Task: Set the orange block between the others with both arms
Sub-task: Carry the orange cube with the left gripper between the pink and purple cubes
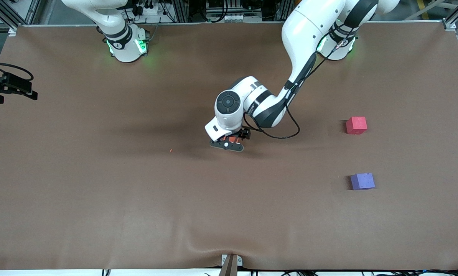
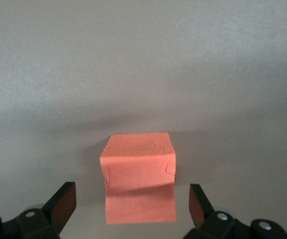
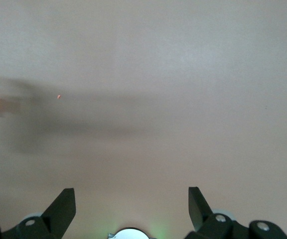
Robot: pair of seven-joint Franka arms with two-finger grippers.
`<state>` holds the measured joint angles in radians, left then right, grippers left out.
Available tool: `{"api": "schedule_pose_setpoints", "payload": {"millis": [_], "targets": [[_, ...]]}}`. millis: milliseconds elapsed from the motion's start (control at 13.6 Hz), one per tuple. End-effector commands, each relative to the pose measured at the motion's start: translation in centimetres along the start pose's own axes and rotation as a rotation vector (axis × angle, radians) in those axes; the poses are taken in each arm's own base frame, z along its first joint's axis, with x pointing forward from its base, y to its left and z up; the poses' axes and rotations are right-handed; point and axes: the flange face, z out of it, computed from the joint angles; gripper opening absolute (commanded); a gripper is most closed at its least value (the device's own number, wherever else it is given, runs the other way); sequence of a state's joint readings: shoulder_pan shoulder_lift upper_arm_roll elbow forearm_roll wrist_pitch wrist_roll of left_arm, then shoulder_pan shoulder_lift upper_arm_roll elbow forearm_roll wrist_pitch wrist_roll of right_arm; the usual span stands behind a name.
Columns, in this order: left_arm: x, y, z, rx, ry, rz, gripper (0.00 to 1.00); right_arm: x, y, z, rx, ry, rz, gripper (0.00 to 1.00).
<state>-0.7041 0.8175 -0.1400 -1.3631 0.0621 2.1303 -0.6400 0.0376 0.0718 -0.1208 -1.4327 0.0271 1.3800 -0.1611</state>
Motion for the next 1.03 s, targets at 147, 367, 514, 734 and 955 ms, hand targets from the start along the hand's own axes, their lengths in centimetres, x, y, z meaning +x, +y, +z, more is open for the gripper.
{"api": "schedule_pose_setpoints", "payload": {"millis": [147,367,514,734,955], "targets": [[-0.2,1.6,1.5,0.004,0.036,-0.071,0.90,0.0,0.7,0.8,-0.063,-0.023,-0.002,1.00],[-0.2,1.3,1.5,0.008,0.034,-0.131,0.09,0.4,0.1,0.9,-0.057,-0.003,-0.007,1.00],[1.4,-1.4,-0.2,0.026,0.042,-0.170,0.00,0.5,0.2,1.3,-0.034,-0.005,-0.003,1.00],[4.7,-10.2,-9.4,0.055,0.032,-0.258,0.00,0.5,0.2,1.3,-0.020,-0.003,-0.001,1.00],[5.8,-23.6,-15.4,0.071,-0.018,-0.229,0.00,0.4,0.2,1.3,-0.012,-0.008,-0.003,1.00]]}}
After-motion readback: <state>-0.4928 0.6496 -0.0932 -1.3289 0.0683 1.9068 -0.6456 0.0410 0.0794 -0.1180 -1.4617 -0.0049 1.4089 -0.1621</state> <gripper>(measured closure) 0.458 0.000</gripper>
